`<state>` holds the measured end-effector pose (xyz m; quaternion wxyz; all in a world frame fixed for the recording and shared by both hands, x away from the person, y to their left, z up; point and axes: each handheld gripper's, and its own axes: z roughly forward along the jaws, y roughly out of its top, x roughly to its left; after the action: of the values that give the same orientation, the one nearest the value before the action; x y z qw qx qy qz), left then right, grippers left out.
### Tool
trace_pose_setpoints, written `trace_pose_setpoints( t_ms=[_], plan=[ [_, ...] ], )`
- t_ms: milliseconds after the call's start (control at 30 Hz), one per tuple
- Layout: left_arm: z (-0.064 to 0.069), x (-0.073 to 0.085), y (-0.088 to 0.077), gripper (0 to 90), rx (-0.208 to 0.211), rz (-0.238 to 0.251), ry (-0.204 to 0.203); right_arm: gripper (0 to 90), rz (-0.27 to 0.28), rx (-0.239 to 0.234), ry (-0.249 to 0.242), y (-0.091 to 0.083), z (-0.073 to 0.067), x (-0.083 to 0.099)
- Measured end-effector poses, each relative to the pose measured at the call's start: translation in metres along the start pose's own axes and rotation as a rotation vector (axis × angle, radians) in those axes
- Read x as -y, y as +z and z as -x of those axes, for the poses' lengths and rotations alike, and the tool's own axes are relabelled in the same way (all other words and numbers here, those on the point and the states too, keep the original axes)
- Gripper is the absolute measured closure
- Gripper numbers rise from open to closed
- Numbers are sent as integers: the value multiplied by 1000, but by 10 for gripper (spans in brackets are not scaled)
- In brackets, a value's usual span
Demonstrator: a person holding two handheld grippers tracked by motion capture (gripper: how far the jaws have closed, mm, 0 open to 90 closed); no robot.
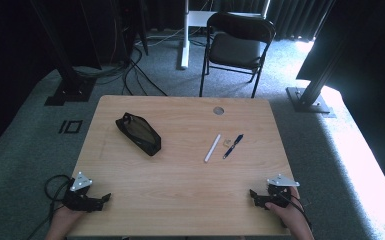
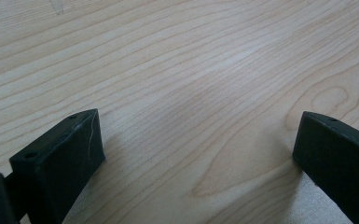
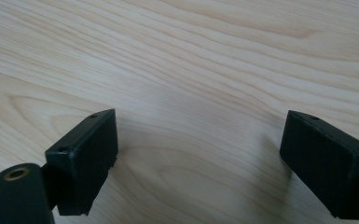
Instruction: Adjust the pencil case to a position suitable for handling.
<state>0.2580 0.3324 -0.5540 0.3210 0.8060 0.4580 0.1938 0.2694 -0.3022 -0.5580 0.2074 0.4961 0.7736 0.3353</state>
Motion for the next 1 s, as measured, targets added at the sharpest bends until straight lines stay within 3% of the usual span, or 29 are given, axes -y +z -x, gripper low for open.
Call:
trace_pose_setpoints(
  t_ms=[433,567,900,1000],
  plan=[
    [0,0,0,19,1,0,0,110,12,-22,-41,12,-16,-21],
    [0,0,0,20,0,0,0,110,30,-37,-38,15,-22,-28],
    [0,0,0,20,1,-2,1,110,63,-74,-83,22,-40,-42],
    [0,0,0,20,0,0,-2,110,80,-81,-74,23,-43,-47]
  ],
)
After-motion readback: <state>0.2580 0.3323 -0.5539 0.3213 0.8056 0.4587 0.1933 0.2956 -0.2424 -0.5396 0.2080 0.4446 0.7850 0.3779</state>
